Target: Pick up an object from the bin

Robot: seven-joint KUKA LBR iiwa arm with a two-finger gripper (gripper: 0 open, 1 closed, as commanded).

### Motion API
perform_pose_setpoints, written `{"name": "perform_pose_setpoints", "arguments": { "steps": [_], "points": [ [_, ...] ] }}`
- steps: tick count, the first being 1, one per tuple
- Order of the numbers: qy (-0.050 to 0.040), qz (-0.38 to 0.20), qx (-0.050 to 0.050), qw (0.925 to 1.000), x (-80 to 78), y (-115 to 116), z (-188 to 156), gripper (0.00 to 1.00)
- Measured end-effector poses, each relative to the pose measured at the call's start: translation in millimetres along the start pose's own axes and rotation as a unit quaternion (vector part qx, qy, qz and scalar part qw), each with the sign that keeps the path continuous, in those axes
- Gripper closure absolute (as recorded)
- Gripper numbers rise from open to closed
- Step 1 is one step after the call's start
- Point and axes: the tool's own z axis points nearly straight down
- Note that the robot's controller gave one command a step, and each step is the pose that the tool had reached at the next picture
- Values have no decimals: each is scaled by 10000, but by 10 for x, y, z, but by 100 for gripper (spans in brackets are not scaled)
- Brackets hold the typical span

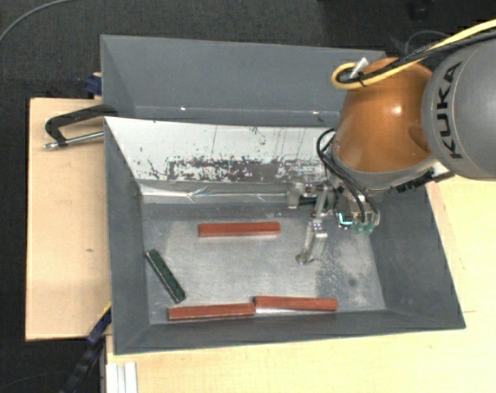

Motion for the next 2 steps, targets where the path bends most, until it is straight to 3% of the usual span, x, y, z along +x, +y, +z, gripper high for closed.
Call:
{"name": "perform_pose_setpoints", "arguments": {
  "steps": [1, 2],
  "points": [
    [-39, -519, -10, 9986, -482, 724, 1146, 0],
    [-76, -952, 2, 9954, -473, 627, 786, 0]
  ]
}}
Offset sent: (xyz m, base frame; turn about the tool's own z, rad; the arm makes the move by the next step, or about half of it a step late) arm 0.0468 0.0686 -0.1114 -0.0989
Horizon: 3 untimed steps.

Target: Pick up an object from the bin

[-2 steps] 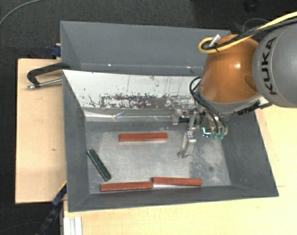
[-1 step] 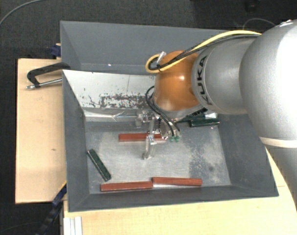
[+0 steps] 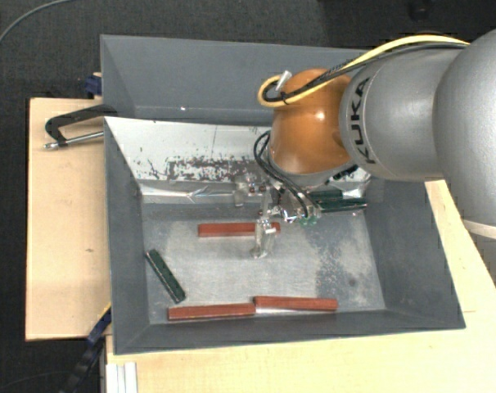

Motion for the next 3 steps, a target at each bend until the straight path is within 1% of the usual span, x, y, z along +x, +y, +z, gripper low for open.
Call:
{"name": "perform_pose_setpoints", "arguments": {
  "steps": [1, 2, 3],
  "points": [
    [12, 152, -8, 9999, -18, 88, 10, 0],
    [54, 1091, -3, 9940, 37, 130, 327, 0],
    [40, 1087, -3, 9941, 27, 137, 317, 0]
  ]
}}
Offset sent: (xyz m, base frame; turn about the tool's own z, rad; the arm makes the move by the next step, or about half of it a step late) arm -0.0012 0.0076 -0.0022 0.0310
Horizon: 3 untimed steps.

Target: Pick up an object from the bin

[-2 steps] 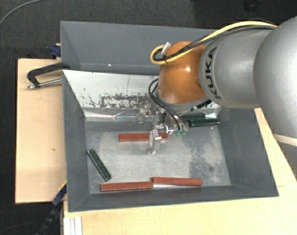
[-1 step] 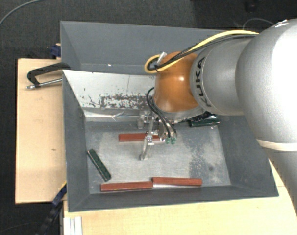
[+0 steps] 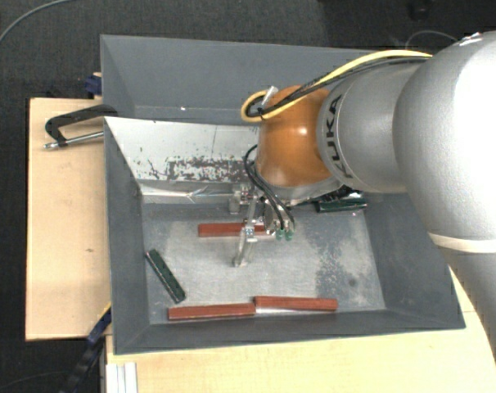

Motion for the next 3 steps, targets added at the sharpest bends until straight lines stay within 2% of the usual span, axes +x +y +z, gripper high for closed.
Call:
{"name": "perform_pose_setpoints", "arguments": {
  "steps": [1, 3],
  "points": [
    [1, 1, 0, 10000, 1, 0, 1, 100],
    [-26, -2, -5, 10000, -24, 17, -105, 100]
  ]
}}
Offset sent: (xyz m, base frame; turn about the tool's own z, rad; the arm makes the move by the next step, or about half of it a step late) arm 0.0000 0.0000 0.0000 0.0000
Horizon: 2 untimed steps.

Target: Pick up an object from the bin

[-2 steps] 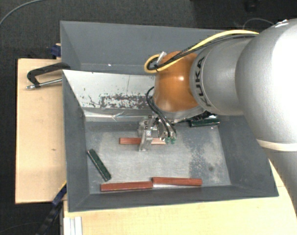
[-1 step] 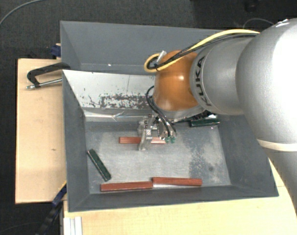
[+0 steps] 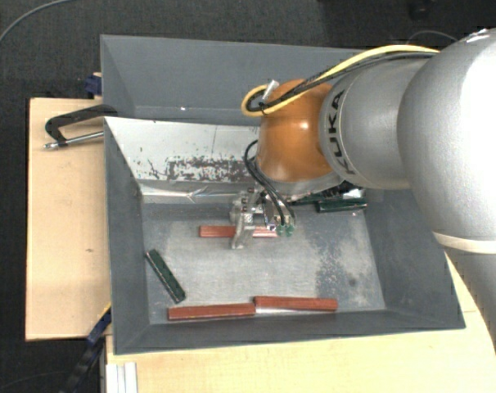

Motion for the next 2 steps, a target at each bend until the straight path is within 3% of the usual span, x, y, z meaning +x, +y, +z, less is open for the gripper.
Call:
{"name": "perform_pose_setpoints", "arguments": {
  "steps": [1, 2],
  "points": [
    [-37, -4, -5, 10000, -36, 16, -748, 100],
    [-7, -7, 0, 10000, -51, 24, -807, 100]
  ]
}}
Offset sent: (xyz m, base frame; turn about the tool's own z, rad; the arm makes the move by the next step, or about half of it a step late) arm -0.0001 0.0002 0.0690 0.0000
